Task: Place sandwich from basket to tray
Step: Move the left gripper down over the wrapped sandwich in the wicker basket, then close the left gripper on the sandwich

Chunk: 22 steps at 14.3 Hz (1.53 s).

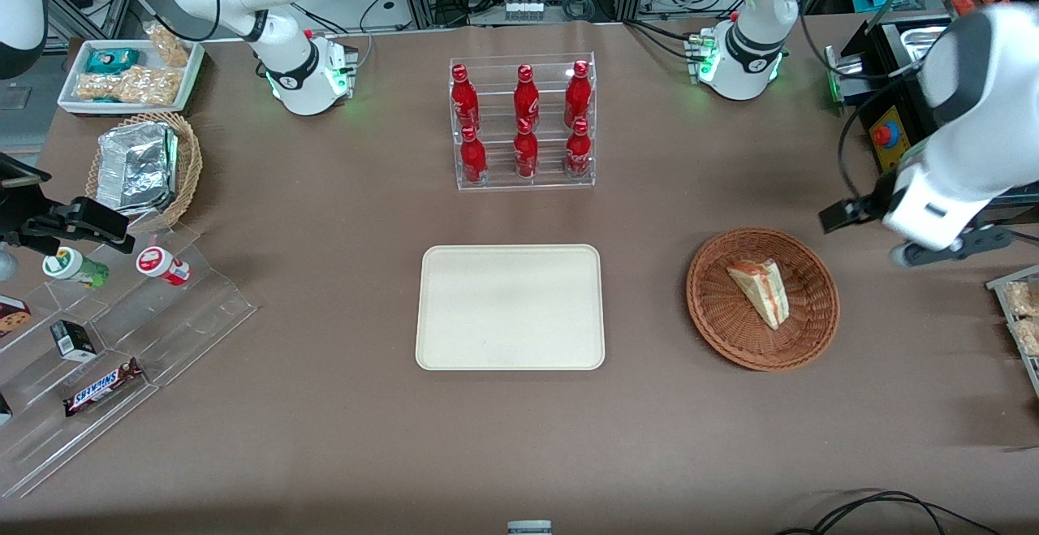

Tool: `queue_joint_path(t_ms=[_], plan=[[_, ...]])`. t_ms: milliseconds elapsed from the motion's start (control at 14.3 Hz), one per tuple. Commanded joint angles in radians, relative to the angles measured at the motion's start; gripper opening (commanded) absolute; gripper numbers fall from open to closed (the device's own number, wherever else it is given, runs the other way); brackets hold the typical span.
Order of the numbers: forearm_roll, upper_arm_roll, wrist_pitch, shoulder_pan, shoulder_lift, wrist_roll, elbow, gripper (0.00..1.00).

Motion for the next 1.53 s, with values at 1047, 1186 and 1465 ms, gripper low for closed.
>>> queue_joint_path(t_ms=[1047,1186,1465], plan=[[0.011,-0.021,0.473,-0.008,0.278,-0.512,-0.199,1.00],[0.011,-0.021,0.480,-0.010,0.288,-0.512,-0.225,1.00],[0.011,-0.021,0.558,-0.008,0.286,-0.510,-0.302,0.90]])
